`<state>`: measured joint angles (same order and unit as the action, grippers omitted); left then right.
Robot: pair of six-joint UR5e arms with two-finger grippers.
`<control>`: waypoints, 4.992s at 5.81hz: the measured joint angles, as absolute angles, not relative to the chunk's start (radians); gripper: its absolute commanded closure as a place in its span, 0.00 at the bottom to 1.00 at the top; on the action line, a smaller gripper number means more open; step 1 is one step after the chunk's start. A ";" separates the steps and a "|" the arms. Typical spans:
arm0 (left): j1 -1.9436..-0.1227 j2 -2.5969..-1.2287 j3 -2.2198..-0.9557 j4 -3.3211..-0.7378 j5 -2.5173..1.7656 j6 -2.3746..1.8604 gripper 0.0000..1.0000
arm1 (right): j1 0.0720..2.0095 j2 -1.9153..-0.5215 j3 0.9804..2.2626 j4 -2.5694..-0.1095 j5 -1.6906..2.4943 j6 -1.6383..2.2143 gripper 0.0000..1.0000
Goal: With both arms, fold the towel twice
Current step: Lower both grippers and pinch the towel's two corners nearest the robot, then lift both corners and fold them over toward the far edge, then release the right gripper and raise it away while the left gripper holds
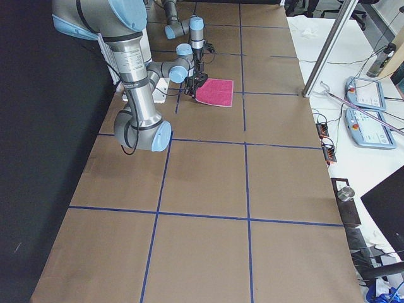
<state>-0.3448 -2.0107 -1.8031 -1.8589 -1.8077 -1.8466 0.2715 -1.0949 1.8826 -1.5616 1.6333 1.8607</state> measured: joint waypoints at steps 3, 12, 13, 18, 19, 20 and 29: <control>-0.339 -2.018 -1.791 -1.852 -1.802 -1.850 0.93 | 0.272 -1.097 1.888 -1.562 1.635 1.861 0.99; -0.348 -2.085 -1.900 -1.692 -1.802 -1.879 1.00 | 0.285 -1.177 2.007 -1.561 1.640 1.855 0.99; -0.359 -2.096 -1.899 -1.675 -1.779 -1.876 1.00 | 0.312 -1.169 2.006 -1.558 1.639 1.839 0.99; -0.449 -2.192 -1.714 -1.711 -1.716 -1.868 1.00 | 0.494 -0.995 1.768 -1.551 1.712 1.796 0.98; -0.456 -2.202 -1.690 -1.716 -1.708 -1.867 1.00 | 0.511 -0.968 1.719 -1.546 1.722 1.795 0.97; -0.460 -2.207 -1.675 -1.725 -1.696 -1.867 1.00 | 0.524 -0.941 1.670 -1.530 1.726 1.796 0.96; -0.509 -2.259 -1.554 -1.824 -1.688 -1.827 0.31 | 0.584 -0.877 1.531 -1.508 1.804 1.792 0.35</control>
